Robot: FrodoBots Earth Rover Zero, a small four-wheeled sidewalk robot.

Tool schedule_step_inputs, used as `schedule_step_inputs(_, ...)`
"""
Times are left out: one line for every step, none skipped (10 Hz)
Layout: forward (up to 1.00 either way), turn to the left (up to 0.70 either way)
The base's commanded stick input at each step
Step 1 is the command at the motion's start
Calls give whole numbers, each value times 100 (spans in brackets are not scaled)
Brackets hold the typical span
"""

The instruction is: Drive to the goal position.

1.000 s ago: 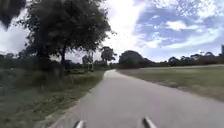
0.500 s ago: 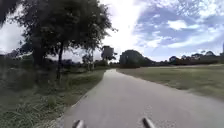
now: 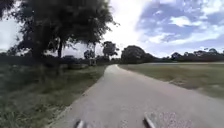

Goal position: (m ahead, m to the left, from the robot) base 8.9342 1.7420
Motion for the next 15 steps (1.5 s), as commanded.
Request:
schedule_step_inputs(70, -34)
schedule_step_inputs(70, -34)
schedule_step_inputs(70, 0)
schedule_step_inputs(70, 0)
schedule_step_inputs(70, 0)
schedule_step_inputs(70, 0)
schedule_step_inputs(70, 0)
schedule_step_inputs(70, 0)
schedule_step_inputs(70, 0)
schedule_step_inputs(70, 0)
schedule_step_inputs(70, 0)
schedule_step_inputs(70, 0)
schedule_step_inputs(70, 0)
schedule_step_inputs(70, 0)
schedule_step_inputs(70, 0)
